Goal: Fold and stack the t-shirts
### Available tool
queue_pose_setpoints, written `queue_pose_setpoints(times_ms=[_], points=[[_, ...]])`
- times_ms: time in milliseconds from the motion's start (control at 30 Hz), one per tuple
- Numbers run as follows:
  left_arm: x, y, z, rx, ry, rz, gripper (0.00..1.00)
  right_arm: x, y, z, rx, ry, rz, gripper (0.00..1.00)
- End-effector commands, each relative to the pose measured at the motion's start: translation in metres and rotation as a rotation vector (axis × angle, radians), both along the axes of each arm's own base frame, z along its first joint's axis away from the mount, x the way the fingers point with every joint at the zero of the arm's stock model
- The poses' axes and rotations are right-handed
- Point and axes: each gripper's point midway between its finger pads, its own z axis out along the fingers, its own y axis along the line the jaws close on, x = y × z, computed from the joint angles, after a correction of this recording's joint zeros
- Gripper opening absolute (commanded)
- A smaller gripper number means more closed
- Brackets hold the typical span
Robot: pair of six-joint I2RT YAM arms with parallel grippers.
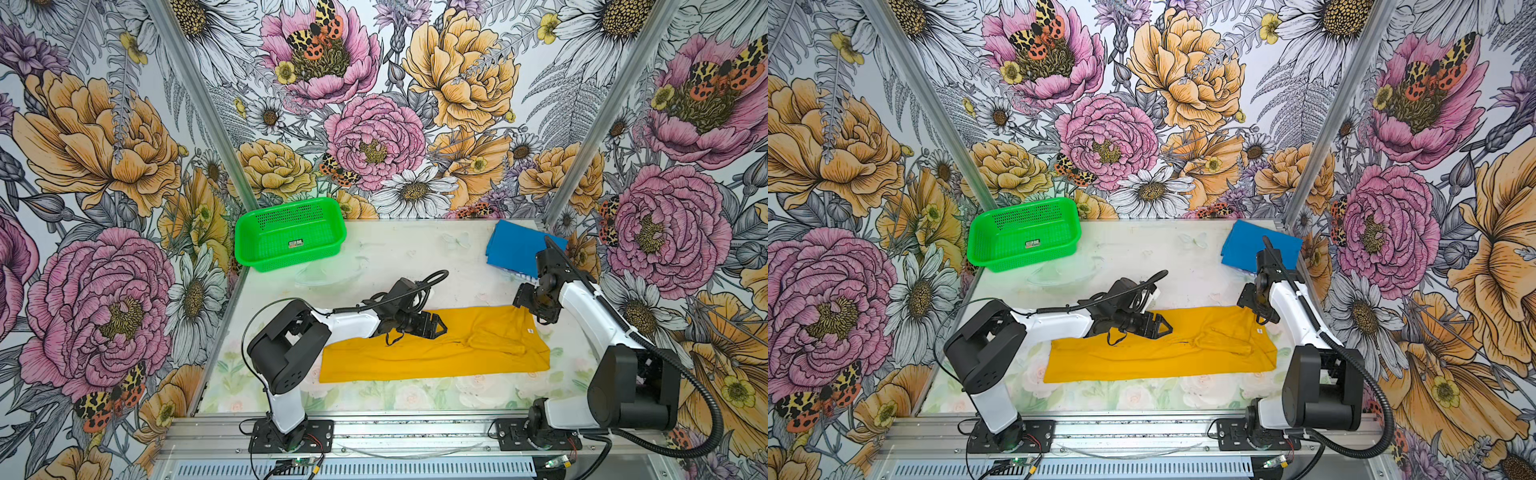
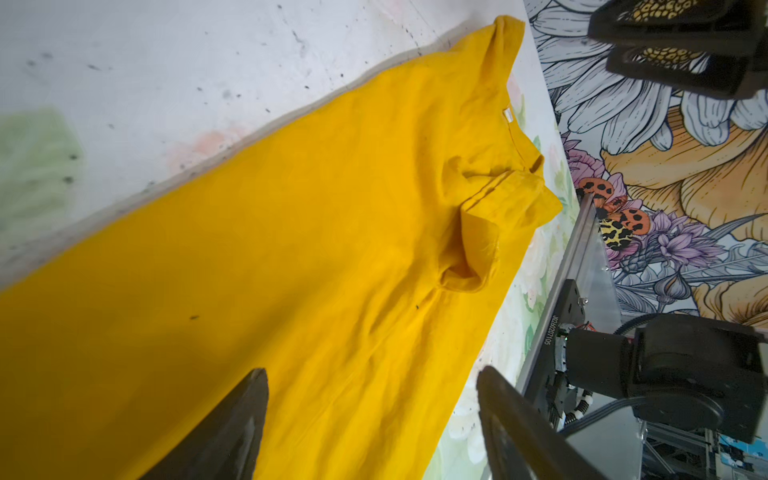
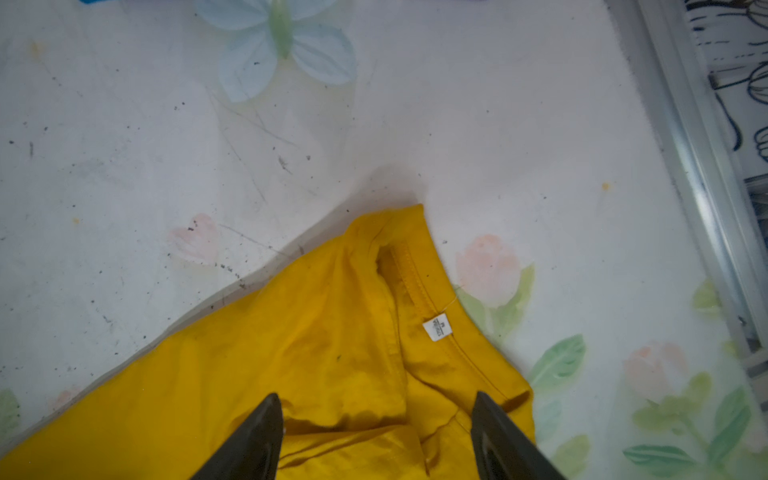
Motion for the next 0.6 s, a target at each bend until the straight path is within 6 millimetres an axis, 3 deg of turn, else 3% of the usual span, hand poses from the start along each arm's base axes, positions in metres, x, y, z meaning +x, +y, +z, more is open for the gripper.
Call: queue_pose_setpoints(times_ms=[0,167,367,567], points=[[0.012,0.032,0.02,-0.002,-0.038,0.12,0.8,0.017,-0.003,-0.007,0.05,-0.032,0.018,0.7],[0.017,0.112,0.016,0.108,0.012,0.319,0.8,0.034,-0.011,-0.017,0.118,-0.05,-0.008,0.67],[0.015,0.201,0.006,0.184,0.089,0.548,0.79,0.04,-0.037,-0.04,0.162,-0.025,-0.108,0.57],[0.015,0.262,0.001,0.18,0.137,0.792,0.78,0.035,-0.057,-0.049,0.163,-0.02,-0.166,0.51]])
